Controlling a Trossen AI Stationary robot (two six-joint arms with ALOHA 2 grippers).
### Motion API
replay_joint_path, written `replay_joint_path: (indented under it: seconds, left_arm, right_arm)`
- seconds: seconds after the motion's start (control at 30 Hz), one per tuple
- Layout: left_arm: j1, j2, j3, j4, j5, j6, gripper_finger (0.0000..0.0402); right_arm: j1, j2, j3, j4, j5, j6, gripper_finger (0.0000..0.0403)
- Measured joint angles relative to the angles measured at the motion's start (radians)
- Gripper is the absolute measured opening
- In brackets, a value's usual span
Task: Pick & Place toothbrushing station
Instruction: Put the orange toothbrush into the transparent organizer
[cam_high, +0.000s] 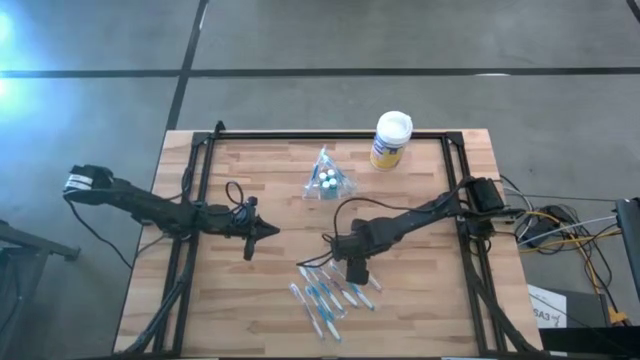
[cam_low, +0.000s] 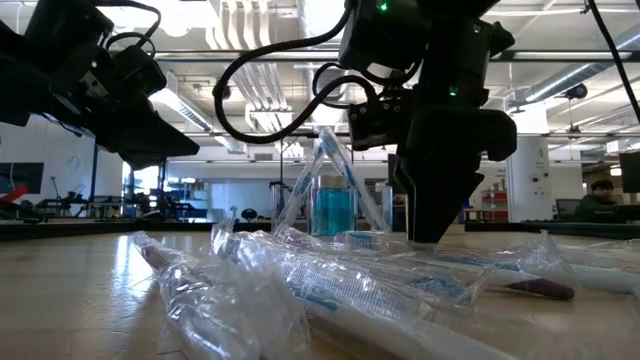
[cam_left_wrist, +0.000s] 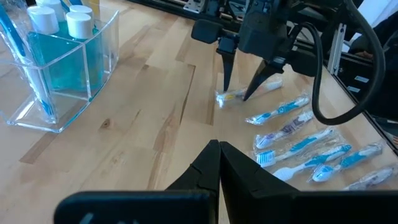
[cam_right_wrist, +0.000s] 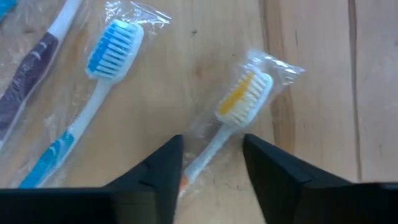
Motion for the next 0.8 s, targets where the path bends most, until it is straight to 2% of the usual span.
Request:
replay_joint_path:
  seconds: [0.2,0.27,0.43,0.6,0.7,0.8]
  left_arm:
    - [0.0,0.0,0.0,0.0,0.0,0.0,0.001]
    - [0.0,0.0,0.0,0.0,0.0,-0.001,0.001]
    - [0.0,0.0,0.0,0.0,0.0,-0.001,0.001]
    - [-0.001,0.0,0.001,0.014,0.0,0.0,0.001]
    - [-0.005,0.0,0.01,0.027,0.001,0.002,0.001]
    - [-0.015,0.004,0.043,0.028,0.0,0.021,0.001]
  right_arm:
    - [-0.007,-0.013,-0.002,-0.012,0.013,-0.04,0.0044]
    - [-0.008,-0.015,-0.003,-0.016,0.017,-0.058,0.002]
    - [-0.009,-0.041,-0.004,-0.011,0.021,-0.09,0.0013]
    - [-0.003,-0.148,-0.004,0.037,0.055,-0.132,0.0012]
    - [0.014,-0.24,-0.015,0.151,0.064,-0.215,0.0011]
    - [0.035,-0.332,-0.071,0.379,0.044,-0.331,0.001]
